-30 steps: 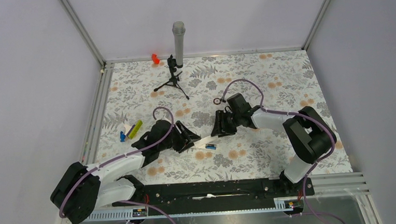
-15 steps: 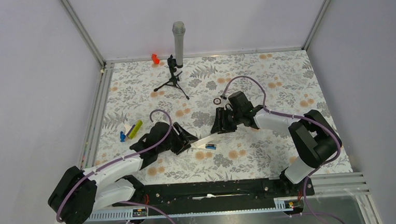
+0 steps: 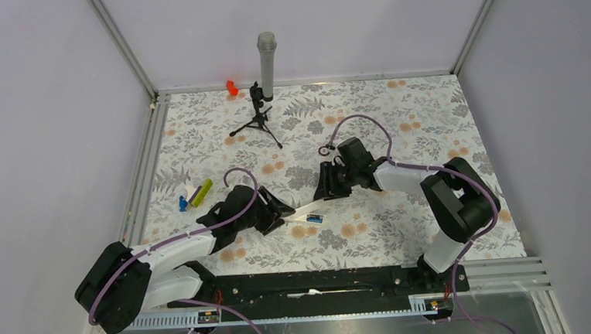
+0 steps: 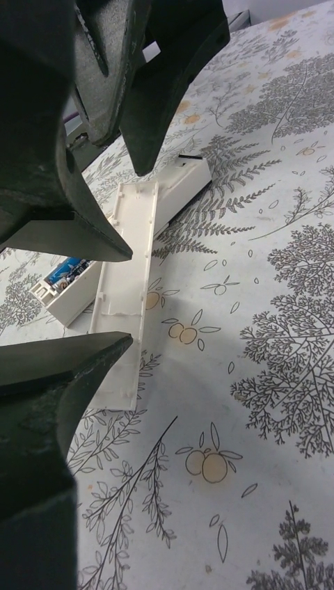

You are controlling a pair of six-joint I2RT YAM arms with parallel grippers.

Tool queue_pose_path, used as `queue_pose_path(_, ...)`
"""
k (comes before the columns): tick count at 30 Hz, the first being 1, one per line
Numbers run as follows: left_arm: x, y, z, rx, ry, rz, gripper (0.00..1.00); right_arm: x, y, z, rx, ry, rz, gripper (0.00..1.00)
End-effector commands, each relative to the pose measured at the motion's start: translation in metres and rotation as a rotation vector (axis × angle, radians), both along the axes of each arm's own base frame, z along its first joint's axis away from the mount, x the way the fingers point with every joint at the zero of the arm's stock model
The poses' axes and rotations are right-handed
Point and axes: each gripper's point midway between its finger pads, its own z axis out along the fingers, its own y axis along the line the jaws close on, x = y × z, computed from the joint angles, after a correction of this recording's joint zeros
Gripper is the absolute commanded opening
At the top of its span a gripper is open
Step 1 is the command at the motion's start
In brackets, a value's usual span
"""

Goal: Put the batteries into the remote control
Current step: Adjust the battery cover at the center of the board, then adjust the remote control at the center of the board.

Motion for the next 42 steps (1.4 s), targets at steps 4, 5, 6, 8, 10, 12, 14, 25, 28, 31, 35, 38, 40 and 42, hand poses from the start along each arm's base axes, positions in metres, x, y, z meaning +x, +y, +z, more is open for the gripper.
queue_pose_path(4,0.003,-0.009,0.003,-0.082,0.009,0.031,0.57,-0.007,0.018,0.003,0.030,-0.034,0.117,0.47)
queue_pose_path(5,0.003,-0.009,0.002,-0.083,0.010,0.034,0.57,-0.009,0.020,0.003,0.030,-0.032,0.128,0.47)
queue_pose_path(6,0.003,-0.010,0.002,-0.087,0.012,0.036,0.57,-0.011,0.021,0.003,0.033,-0.032,0.137,0.46)
queue_pose_path(8,0.003,-0.009,0.001,-0.090,0.013,0.043,0.57,-0.014,0.024,0.005,0.043,-0.038,0.157,0.46)
queue_pose_path(10,0.004,-0.008,0.000,-0.089,0.014,0.053,0.57,-0.016,0.026,0.007,0.053,-0.050,0.170,0.46)
queue_pose_path(12,0.005,-0.007,-0.001,-0.091,0.014,0.064,0.57,-0.018,0.028,0.008,0.061,-0.055,0.188,0.46)
queue_pose_path(14,0.006,-0.007,-0.001,-0.098,0.014,0.075,0.57,-0.020,0.029,0.007,0.064,-0.055,0.208,0.45)
queue_pose_path(25,0.010,-0.002,-0.007,-0.065,0.009,0.100,0.57,-0.003,0.030,0.023,0.042,-0.150,0.173,0.44)
queue_pose_path(28,0.007,0.003,-0.009,-0.010,-0.009,0.076,0.57,0.008,0.020,0.036,-0.011,-0.233,0.133,0.45)
queue_pose_path(31,0.007,0.010,-0.004,0.057,-0.053,0.043,0.58,0.018,0.006,0.043,-0.082,-0.336,0.128,0.50)
queue_pose_path(35,0.013,0.017,0.003,0.111,-0.100,0.036,0.63,0.021,-0.019,0.020,-0.315,-0.388,0.193,0.56)
queue_pose_path(38,0.021,0.025,0.004,0.152,-0.118,0.048,0.65,0.021,-0.037,0.006,-0.487,-0.422,0.226,0.61)
queue_pose_path(40,0.024,0.027,0.001,0.156,-0.111,0.041,0.66,0.016,-0.038,0.002,-0.537,-0.441,0.263,0.64)
queue_pose_path(42,0.026,0.030,-0.001,0.149,-0.099,0.036,0.68,0.010,-0.036,0.000,-0.568,-0.465,0.305,0.67)
